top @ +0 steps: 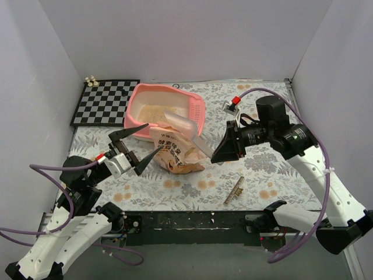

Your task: Fill the litter box with clean litter

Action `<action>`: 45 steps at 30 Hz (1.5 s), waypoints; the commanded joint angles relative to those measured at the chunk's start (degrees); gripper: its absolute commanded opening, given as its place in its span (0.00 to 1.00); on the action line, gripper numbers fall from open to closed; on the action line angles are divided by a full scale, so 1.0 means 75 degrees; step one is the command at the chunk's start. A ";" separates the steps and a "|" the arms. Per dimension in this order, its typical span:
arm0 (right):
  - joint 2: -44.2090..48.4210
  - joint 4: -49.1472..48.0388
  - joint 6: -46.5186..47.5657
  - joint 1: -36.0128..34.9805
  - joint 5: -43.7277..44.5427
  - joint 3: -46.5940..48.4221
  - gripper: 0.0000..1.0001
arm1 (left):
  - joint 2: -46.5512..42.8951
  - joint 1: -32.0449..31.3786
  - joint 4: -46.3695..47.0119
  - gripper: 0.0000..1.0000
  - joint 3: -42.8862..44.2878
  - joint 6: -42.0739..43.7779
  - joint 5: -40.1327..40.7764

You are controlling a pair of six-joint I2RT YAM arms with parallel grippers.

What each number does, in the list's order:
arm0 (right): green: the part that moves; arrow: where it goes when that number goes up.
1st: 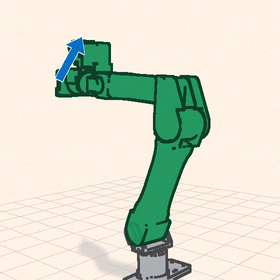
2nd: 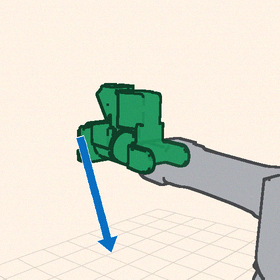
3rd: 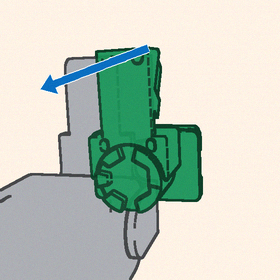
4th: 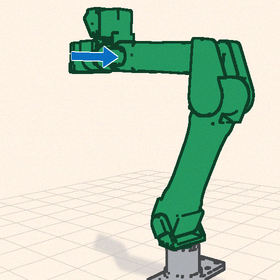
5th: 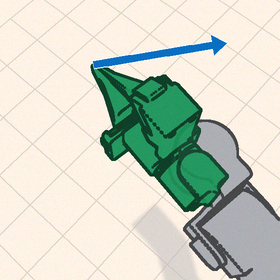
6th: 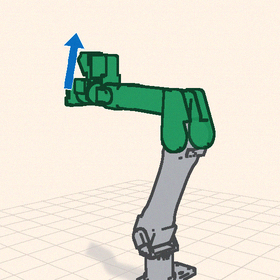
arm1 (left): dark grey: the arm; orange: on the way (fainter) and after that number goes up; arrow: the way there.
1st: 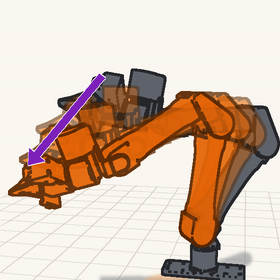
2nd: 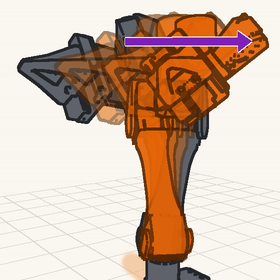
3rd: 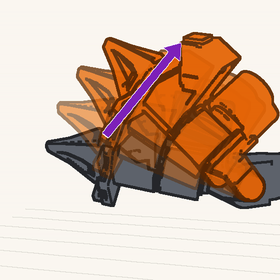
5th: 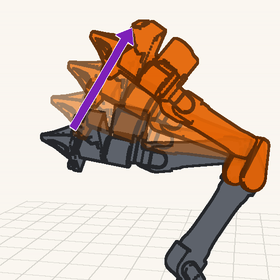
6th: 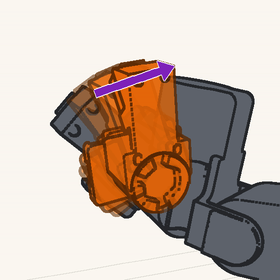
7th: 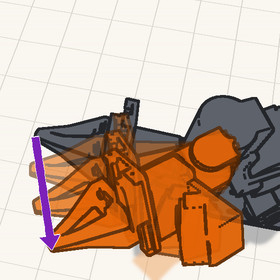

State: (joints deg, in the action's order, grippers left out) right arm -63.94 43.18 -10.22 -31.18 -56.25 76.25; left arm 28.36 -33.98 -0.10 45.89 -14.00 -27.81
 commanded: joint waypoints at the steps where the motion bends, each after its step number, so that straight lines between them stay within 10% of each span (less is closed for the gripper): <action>1: 0.0767 -0.0460 -0.0430 -0.0237 -0.0985 -0.0275 0.01 | -0.0160 -0.0017 -0.0314 0.72 0.0057 0.0799 -0.0334; 27: 0.0557 -0.0390 -0.0466 -0.2206 0.0410 -0.0604 0.01 | 0.0250 -0.0017 -0.0034 0.75 0.0221 0.0718 -0.0955; 40: 0.0452 -0.0495 -0.0524 -0.2323 0.0457 -0.0569 0.01 | 0.0227 -0.0028 -0.0139 0.00 0.0069 0.0367 -0.1658; 43: 0.0405 -0.0612 -0.0734 -0.2323 0.0690 -0.0370 0.05 | 0.0180 -0.0028 -0.0384 0.00 0.0057 0.0297 -0.1706; 45: 0.0358 -0.0683 -0.0875 -0.2312 0.0995 -0.0148 0.25 | 0.0133 -0.0017 -0.0584 0.00 0.0034 0.0226 -0.1613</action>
State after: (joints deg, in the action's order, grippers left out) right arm -59.57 44.69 -13.15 -48.03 -53.58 71.48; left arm 28.77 -33.91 -3.20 46.35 -11.79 -42.15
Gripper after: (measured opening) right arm 0.321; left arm 0.179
